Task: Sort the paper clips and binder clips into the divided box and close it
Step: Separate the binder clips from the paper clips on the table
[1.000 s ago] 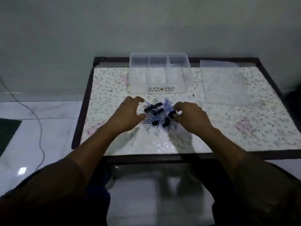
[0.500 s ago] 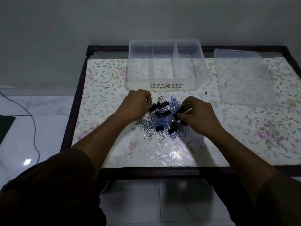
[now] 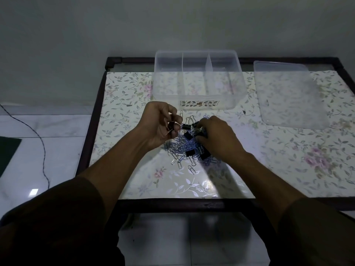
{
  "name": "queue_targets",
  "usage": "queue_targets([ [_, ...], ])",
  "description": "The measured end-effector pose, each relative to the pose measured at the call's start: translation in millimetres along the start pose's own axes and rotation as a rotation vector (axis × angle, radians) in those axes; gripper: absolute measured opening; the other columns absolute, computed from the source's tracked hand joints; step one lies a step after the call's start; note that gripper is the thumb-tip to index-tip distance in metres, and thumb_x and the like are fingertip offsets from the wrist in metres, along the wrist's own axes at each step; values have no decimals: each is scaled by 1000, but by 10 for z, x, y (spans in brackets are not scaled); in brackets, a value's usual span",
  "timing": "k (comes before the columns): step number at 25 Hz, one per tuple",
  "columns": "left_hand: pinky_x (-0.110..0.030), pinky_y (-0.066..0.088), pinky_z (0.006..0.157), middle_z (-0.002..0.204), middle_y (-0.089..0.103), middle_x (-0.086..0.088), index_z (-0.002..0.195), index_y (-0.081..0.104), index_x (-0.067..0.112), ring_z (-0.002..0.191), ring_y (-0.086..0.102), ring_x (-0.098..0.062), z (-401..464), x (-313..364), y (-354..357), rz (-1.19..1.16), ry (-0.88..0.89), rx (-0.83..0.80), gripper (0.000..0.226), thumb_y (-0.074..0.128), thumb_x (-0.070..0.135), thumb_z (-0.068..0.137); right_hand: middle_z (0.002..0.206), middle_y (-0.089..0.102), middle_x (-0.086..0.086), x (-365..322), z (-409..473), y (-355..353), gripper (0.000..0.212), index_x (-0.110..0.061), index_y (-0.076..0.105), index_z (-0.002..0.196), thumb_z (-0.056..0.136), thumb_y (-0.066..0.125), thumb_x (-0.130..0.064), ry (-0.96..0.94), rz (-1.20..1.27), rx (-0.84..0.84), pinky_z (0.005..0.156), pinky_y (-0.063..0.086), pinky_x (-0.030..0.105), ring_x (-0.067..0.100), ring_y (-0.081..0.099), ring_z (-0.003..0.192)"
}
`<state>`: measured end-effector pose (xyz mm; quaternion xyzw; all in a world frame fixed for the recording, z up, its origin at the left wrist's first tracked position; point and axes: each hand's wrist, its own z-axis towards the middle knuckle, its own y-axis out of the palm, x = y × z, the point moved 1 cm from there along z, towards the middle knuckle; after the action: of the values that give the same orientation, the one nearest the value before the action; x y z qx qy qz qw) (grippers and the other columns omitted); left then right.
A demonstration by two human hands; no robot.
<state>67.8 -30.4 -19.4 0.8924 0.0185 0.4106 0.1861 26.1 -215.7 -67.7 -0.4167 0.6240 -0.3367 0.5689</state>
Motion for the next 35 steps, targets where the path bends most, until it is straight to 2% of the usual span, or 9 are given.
queue_targets([
  [2, -25, 30, 51, 69, 55, -8, 74, 56, 10, 46, 43, -20, 77, -40, 2, 256, 77, 47, 14, 52, 20, 65, 103, 62, 9, -43, 17, 36, 18, -15, 66, 105, 89, 71, -24, -35, -10, -1, 77, 52, 39, 30, 61, 94],
  [6, -30, 50, 64, 86, 68, 3, 88, 62, 24, 74, 64, -18, 251, -307, 53, 1433, 383, 262, 23, 67, 43, 75, 93, 71, 6, 14, 18, -71, 13, -21, 64, 96, 87, 73, -18, 53, 132, 48, 77, 56, 38, 27, 67, 89],
  [8, -36, 51, 71, 101, 64, 0, 99, 61, 24, 90, 62, -25, 295, -396, 81, 1619, 442, 278, 28, 68, 42, 79, 81, 67, 1, 49, 4, -189, 17, -23, 69, 101, 87, 75, -17, 88, 199, 65, 74, 56, 31, 22, 66, 80],
  [11, -36, 47, 71, 108, 59, -5, 104, 60, 21, 96, 61, -30, 351, -397, 113, 1625, 462, 300, 27, 68, 37, 84, 70, 65, -6, 118, -15, -346, 16, -22, 75, 103, 88, 75, -15, 174, 409, 3, 50, 44, 10, 1, 59, 53],
  [16, -34, 48, 63, 90, 64, -6, 90, 60, 12, 73, 59, -22, 333, -309, 150, 1271, 375, 263, 24, 66, 34, 81, 85, 79, 12, 185, 65, -362, 20, -12, 70, 81, 92, 55, -5, 405, 922, -13, 51, 29, 24, 12, 36, 45],
  [22, -21, 27, 46, 68, 59, -11, 73, 49, 9, 41, 36, -18, 181, -93, 98, 214, -15, 80, 11, 38, 5, 72, 103, 69, 9, -53, 268, -102, 24, -20, 70, 105, 89, 68, -37, 162, 128, 113, 73, 51, 32, 25, 67, 88],
  [26, -27, 33, 51, 72, 57, -11, 82, 57, 7, 44, 48, -20, 274, -73, 39, 567, 124, 216, 19, 52, 21, 71, 110, 57, 14, -154, 326, 105, 25, -10, 62, 106, 91, 67, -29, 165, -104, 41, 70, 45, 37, 39, 62, 95],
  [30, -36, 52, 74, 98, 69, 1, 92, 60, 24, 87, 65, -23, 423, -215, 80, 1291, 364, 426, 25, 66, 44, 78, 101, 64, 13, 29, 321, 70, 15, -11, 63, 90, 89, 64, -25, 156, -55, 50, 66, 45, 35, 34, 62, 87],
  [35, -38, 53, 75, 106, 67, -6, 105, 61, 20, 94, 65, -31, 542, -296, 185, 1492, 437, 513, 30, 65, 43, 86, 110, 62, 11, 45, 181, -41, 32, -15, 61, 115, 91, 68, -36, 117, -26, 116, 73, 52, 39, 34, 63, 95],
])
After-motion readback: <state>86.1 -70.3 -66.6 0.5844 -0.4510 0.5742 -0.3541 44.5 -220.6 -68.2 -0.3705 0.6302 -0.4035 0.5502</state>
